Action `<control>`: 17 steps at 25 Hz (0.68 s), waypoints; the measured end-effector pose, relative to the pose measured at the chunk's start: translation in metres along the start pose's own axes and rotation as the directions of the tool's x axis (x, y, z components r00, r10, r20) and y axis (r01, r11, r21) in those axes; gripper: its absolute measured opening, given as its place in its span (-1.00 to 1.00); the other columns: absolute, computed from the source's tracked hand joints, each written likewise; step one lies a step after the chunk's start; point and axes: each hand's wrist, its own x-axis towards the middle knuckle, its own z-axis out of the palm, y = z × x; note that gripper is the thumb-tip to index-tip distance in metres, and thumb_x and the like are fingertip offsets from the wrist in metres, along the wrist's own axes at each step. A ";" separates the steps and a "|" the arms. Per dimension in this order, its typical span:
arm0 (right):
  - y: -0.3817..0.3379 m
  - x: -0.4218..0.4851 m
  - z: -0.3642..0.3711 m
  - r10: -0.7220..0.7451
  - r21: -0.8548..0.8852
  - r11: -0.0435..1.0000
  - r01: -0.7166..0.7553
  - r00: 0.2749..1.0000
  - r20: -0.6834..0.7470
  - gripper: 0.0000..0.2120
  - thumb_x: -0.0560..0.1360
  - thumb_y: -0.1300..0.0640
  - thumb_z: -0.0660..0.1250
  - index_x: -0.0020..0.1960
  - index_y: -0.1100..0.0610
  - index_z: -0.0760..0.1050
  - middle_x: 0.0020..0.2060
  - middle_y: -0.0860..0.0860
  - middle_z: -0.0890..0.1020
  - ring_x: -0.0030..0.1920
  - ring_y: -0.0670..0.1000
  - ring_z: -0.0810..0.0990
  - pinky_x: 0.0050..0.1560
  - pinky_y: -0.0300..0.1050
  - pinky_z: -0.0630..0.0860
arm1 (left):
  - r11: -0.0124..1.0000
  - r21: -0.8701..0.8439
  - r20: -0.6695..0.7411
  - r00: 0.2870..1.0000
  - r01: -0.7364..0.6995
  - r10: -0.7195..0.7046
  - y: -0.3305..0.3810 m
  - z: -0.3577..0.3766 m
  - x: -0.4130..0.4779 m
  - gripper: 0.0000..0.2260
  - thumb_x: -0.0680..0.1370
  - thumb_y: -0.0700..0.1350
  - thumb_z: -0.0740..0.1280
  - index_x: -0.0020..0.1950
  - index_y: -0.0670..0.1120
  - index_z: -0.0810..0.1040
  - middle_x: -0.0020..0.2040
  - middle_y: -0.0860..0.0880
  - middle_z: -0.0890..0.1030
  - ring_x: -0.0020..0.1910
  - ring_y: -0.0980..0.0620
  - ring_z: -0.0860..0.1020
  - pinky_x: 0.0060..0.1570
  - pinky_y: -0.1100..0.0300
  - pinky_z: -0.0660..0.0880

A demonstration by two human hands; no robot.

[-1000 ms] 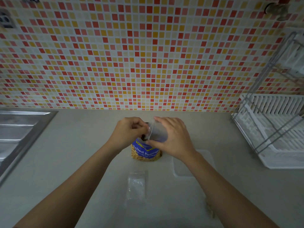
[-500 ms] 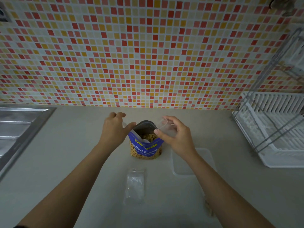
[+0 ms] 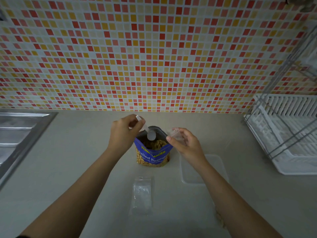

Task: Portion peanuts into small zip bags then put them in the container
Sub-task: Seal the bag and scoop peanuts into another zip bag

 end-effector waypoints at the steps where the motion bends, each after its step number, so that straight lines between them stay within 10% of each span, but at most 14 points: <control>1: 0.001 -0.001 0.000 0.009 -0.007 1.000 -0.009 1.000 0.003 -0.53 0.25 -0.22 0.46 0.10 -0.09 0.50 0.10 -0.11 0.60 0.13 -0.11 0.56 0.15 -0.08 0.52 | 1.000 0.023 0.006 1.000 -0.005 0.005 -0.004 0.002 0.001 -0.86 0.52 -0.06 0.31 -0.05 -0.09 0.62 -0.25 -0.02 0.63 -0.23 0.05 0.57 -0.24 0.26 0.44; 7: 0.003 -0.004 0.002 0.002 -0.031 1.000 -0.002 1.000 0.015 -0.59 0.23 -0.25 0.44 0.03 -0.17 0.49 0.06 -0.13 0.62 0.11 -0.13 0.56 0.08 -0.19 0.50 | 0.927 0.368 0.186 0.971 0.072 -0.150 -0.022 0.031 -0.002 -0.83 0.54 0.01 0.24 -0.04 0.03 0.60 -0.09 -0.01 0.62 0.15 -0.03 0.43 0.01 0.00 0.26; 12: 0.003 -0.007 0.002 0.009 -0.029 1.000 -0.008 0.999 0.040 -0.52 0.24 -0.25 0.43 0.10 -0.14 0.47 0.09 -0.13 0.60 0.15 -0.12 0.54 0.10 -0.19 0.49 | 0.881 0.084 0.116 0.874 0.465 -0.472 -0.017 0.031 0.008 -0.80 0.48 -0.02 0.25 -0.34 0.05 0.54 -0.20 -0.05 0.62 -0.09 -0.11 0.55 0.08 -0.14 0.47; 17: 0.006 -0.009 0.002 0.014 -0.012 1.000 -0.014 1.000 0.013 -0.52 0.26 -0.19 0.44 0.13 -0.10 0.46 0.09 -0.12 0.60 0.17 -0.13 0.53 0.15 -0.18 0.47 | 0.853 -0.028 0.125 0.848 0.521 -0.515 -0.013 0.026 0.009 -0.81 0.44 -0.09 0.26 -0.35 0.03 0.58 -0.23 -0.09 0.63 -0.16 -0.09 0.55 0.01 -0.13 0.54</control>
